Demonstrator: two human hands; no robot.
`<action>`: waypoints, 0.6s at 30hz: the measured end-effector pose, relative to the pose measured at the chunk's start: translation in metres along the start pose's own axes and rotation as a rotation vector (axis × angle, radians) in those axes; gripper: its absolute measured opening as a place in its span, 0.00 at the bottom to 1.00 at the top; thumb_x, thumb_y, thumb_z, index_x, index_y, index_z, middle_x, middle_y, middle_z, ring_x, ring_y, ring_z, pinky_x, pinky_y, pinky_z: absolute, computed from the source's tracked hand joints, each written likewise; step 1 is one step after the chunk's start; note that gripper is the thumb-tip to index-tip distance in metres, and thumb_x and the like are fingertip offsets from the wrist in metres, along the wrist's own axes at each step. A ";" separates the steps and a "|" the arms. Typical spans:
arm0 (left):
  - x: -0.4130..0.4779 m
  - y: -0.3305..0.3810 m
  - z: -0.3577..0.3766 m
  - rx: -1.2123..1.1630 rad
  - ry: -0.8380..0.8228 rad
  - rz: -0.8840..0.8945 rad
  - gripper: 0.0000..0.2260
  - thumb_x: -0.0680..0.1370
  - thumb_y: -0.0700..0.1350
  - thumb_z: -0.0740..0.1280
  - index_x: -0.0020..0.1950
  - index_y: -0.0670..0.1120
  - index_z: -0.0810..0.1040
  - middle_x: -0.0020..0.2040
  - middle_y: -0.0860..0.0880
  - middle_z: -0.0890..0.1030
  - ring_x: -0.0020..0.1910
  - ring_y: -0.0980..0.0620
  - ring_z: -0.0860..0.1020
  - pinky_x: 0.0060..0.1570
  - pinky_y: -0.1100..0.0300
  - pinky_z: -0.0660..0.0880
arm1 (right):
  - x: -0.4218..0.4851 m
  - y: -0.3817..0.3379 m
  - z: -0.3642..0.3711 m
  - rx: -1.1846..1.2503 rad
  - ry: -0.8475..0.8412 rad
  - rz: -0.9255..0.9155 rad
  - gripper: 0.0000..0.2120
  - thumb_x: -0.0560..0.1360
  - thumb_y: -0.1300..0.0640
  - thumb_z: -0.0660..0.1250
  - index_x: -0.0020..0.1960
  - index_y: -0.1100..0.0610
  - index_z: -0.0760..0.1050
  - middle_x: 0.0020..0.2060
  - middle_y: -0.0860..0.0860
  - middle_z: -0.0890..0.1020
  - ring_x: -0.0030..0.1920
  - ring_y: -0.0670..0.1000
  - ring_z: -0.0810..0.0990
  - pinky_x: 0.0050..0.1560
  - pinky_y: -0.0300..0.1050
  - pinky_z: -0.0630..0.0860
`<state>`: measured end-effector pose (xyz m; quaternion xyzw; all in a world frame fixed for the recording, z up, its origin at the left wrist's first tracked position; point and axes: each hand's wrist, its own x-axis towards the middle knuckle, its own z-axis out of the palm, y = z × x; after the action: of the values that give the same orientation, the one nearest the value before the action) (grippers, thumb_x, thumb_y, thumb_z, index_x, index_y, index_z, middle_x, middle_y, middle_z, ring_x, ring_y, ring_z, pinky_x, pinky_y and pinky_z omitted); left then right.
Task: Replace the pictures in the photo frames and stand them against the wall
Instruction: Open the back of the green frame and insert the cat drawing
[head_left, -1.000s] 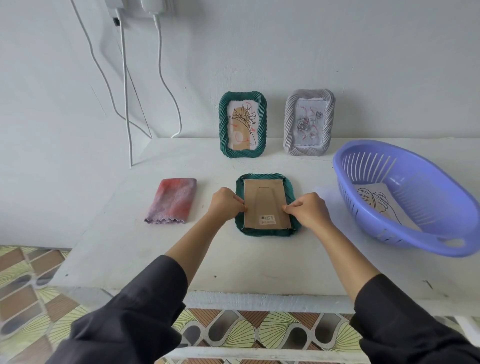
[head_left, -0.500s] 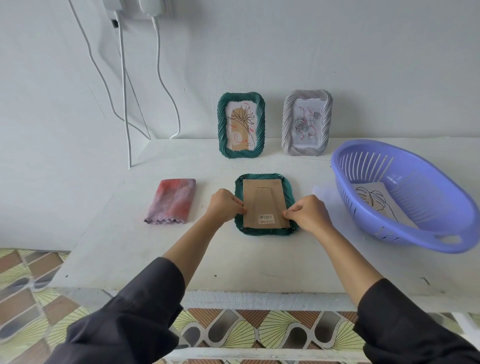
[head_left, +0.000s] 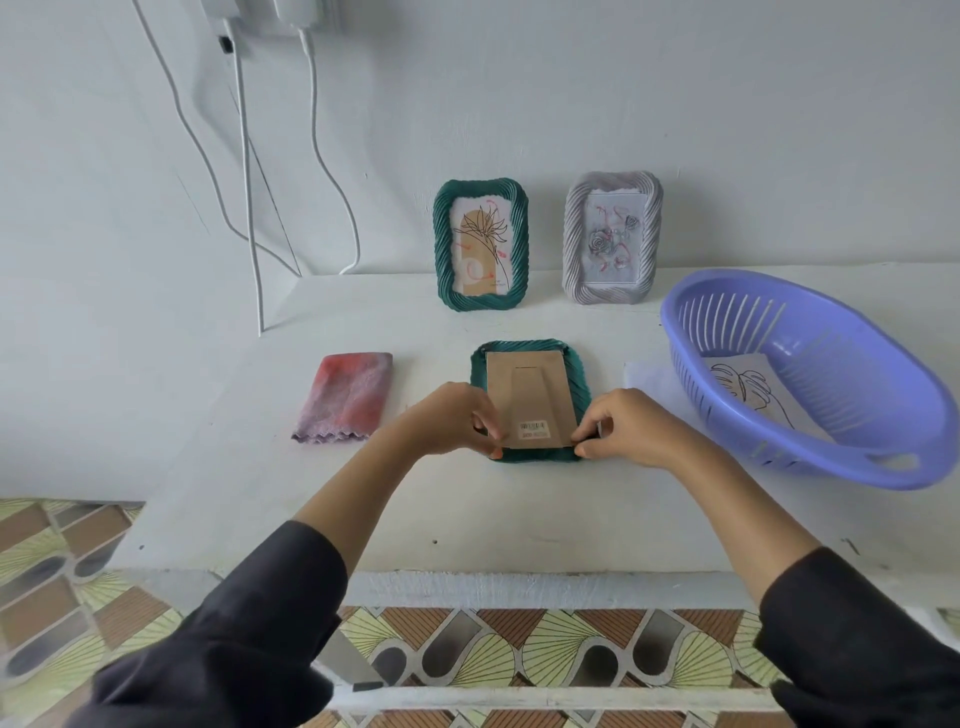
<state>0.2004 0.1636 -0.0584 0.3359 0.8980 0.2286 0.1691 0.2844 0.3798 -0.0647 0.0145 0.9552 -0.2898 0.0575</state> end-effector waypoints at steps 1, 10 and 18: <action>0.000 0.000 0.000 0.014 0.002 0.012 0.10 0.68 0.43 0.76 0.48 0.44 0.84 0.46 0.53 0.77 0.43 0.56 0.73 0.43 0.72 0.68 | 0.001 0.000 0.000 -0.012 -0.009 -0.009 0.07 0.68 0.59 0.74 0.45 0.56 0.83 0.33 0.42 0.77 0.35 0.42 0.74 0.40 0.38 0.70; -0.003 -0.002 0.002 0.150 0.042 0.063 0.08 0.70 0.47 0.73 0.46 0.44 0.84 0.51 0.52 0.81 0.43 0.56 0.76 0.46 0.64 0.69 | -0.003 -0.001 0.006 -0.111 0.015 -0.070 0.05 0.70 0.59 0.70 0.41 0.61 0.82 0.38 0.50 0.81 0.37 0.47 0.77 0.44 0.45 0.75; -0.006 -0.008 0.009 0.119 0.115 0.081 0.08 0.72 0.47 0.72 0.45 0.43 0.85 0.47 0.53 0.82 0.41 0.56 0.76 0.45 0.62 0.71 | -0.007 -0.002 0.009 -0.106 0.074 -0.095 0.06 0.71 0.61 0.67 0.38 0.64 0.79 0.37 0.54 0.79 0.37 0.51 0.75 0.41 0.45 0.72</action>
<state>0.2041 0.1568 -0.0690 0.3680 0.9038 0.2002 0.0876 0.2921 0.3734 -0.0703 -0.0233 0.9703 -0.2406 0.0090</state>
